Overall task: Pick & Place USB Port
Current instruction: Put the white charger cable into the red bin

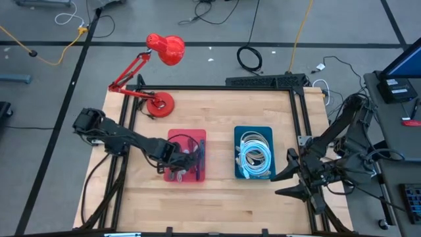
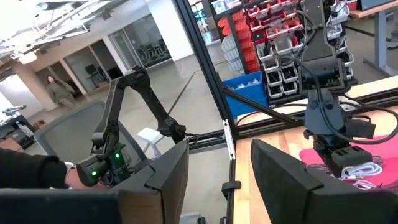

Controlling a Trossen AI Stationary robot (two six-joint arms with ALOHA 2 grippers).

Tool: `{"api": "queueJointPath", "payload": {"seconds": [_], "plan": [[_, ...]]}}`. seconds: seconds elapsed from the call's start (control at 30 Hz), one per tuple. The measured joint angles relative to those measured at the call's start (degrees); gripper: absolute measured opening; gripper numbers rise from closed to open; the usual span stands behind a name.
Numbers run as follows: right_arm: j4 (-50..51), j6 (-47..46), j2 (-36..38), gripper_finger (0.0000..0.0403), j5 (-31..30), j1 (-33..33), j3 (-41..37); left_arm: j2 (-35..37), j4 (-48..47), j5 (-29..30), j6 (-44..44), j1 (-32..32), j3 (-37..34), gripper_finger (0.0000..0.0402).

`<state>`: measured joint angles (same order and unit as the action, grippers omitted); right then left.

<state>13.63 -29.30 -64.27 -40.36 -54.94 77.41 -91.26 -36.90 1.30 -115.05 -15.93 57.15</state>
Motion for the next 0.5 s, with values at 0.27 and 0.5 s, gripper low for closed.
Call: {"api": "queueJointPath", "payload": {"seconds": [0.27, 0.5], "plan": [[0.1, -0.2, 0.0, 0.0169, 0.1, 0.0, 0.0, -1.8, 0.6, -1.6, -0.1, -0.2, 0.1, 0.0000], [0.2, -0.6, 0.0, 0.0169, 0.0, -1.1, 0.0, -2.9, 1.0, -1.6, 0.7, -0.2, 0.0, 0.0021]]}}
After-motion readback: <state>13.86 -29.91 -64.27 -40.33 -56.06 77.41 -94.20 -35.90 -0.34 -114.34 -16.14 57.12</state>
